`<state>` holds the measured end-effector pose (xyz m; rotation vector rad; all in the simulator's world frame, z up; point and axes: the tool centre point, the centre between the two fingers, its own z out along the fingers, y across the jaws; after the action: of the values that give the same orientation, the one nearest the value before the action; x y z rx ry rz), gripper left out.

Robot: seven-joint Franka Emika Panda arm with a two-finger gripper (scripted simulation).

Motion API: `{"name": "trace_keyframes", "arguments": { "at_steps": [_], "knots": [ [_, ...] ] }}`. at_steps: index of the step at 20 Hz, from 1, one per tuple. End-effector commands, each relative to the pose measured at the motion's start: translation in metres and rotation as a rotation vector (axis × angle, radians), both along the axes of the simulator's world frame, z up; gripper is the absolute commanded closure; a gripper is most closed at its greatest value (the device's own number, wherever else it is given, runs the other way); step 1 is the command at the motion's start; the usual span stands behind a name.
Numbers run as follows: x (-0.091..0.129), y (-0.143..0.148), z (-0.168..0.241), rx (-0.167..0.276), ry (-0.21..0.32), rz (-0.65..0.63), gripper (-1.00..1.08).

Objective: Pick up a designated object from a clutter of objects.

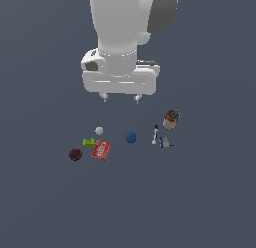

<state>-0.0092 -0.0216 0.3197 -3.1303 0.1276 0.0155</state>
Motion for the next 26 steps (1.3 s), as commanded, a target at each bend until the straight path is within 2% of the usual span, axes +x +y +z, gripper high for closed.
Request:
{"name": "trace_keyframes", "arguments": {
  "at_steps": [1, 11, 19, 26],
  "knots": [
    [0.0, 0.0, 0.0, 0.0, 0.0, 0.0, -0.92],
    [0.002, -0.027, 0.004, -0.031, -0.016, -0.02, -0.92],
    [0.003, -0.027, 0.002, -0.028, -0.015, -0.03, -0.92],
    [0.013, -0.039, -0.013, -0.015, -0.013, -0.126, -0.92]
  ]
}}
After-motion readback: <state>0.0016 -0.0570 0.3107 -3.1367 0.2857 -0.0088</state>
